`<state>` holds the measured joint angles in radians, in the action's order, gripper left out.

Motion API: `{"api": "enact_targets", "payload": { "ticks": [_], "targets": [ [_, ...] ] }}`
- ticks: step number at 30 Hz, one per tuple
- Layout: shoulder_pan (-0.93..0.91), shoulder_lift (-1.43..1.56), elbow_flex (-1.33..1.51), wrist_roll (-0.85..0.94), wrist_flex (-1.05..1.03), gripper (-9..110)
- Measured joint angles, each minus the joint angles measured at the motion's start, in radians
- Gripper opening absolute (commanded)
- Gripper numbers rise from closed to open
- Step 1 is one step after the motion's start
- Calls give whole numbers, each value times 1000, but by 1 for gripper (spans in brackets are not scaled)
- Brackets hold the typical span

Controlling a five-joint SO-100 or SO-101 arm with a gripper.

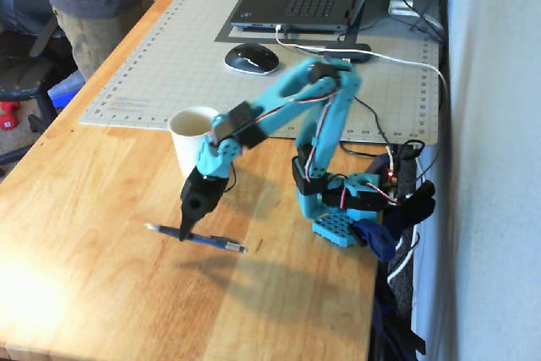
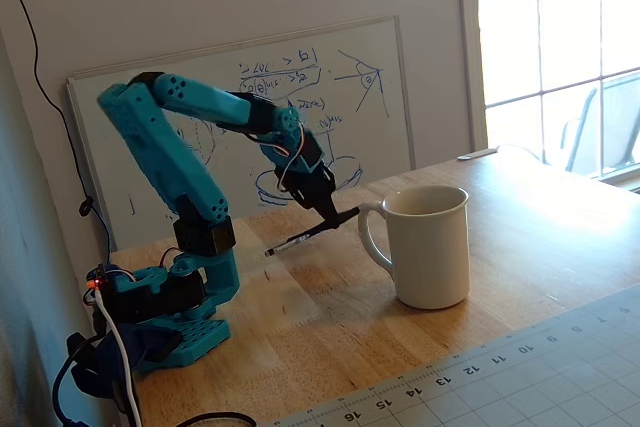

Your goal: Grasp a pen and put it in a mug.

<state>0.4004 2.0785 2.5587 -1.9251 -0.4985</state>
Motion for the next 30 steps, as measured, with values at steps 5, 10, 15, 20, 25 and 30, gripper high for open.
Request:
{"api": "enact_targets", "payload": {
  "ticks": [5, 10, 15, 20, 25, 30],
  "targets": [
    [25, 256, 117, 64, 242, 1],
    [25, 390, 120, 301, 445, 1],
    [-63, 492, 140, 515, 486, 1],
    [-216, 584, 150, 638, 499, 1],
    [-394, 657, 150, 699, 538, 1],
    [-538, 675, 150, 709, 584, 1]
  ]
}}
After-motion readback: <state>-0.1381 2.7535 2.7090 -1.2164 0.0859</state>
